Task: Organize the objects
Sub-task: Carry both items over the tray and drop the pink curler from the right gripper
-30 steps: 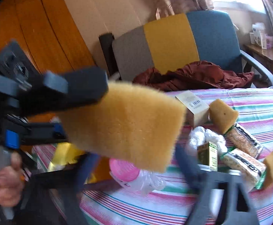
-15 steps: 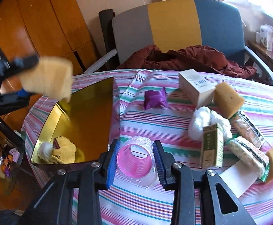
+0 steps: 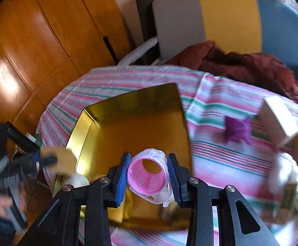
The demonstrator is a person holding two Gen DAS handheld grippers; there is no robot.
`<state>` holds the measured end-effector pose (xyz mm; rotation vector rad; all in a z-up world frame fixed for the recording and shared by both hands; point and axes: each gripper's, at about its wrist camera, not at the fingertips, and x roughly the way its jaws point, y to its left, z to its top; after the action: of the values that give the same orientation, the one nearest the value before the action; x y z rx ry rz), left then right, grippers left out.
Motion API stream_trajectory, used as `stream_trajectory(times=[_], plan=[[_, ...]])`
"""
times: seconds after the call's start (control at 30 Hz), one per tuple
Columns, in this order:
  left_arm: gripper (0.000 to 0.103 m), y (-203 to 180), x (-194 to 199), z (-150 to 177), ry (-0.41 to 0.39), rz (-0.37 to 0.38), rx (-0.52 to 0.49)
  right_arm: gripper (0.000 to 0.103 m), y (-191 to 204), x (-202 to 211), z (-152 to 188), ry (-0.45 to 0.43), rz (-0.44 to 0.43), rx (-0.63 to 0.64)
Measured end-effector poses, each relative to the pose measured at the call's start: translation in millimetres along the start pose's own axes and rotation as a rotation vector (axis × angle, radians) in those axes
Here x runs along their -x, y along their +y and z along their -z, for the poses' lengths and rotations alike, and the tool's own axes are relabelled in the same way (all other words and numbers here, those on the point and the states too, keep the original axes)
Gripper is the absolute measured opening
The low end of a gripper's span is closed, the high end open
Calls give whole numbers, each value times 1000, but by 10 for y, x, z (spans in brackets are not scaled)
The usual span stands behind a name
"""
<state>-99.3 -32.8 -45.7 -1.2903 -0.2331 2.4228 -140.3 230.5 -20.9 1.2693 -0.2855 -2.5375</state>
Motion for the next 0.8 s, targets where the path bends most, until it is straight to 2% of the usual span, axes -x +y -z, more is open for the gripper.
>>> stream_trajectory(times=[0.1, 0.13, 0.17, 0.2, 0.23, 0.27, 0.33, 0.5, 0.8], plan=[[68, 15, -67, 110, 37, -20, -22, 40, -27, -303, -322, 23, 11, -32], [68, 19, -68, 136, 41, -25, -21, 45, -47, -358, -423, 16, 18, -49], [69, 40, -57, 165, 43, -18, -17, 52, -68, -404, -534, -1, 31, -67], [69, 50, -34, 176, 45, -4, -15, 67, -94, -417, -629, -24, 48, -87], [69, 51, 1, 194, 45, 2, -19, 76, -119, -418, -711, -45, 58, -106], [73, 43, 38, 206, 41, -9, -31, 77, -137, -412, -777, -64, 64, -121], [75, 41, 117, 235, 27, -25, -47, 77, -148, -374, -828, -83, 77, -128], [75, 68, 277, 190, -24, 12, -4, 80, -73, -236, -582, -71, 88, -81], [75, -175, 431, 62, -97, 0, 0, 87, 39, 47, 121, -47, 113, -16]])
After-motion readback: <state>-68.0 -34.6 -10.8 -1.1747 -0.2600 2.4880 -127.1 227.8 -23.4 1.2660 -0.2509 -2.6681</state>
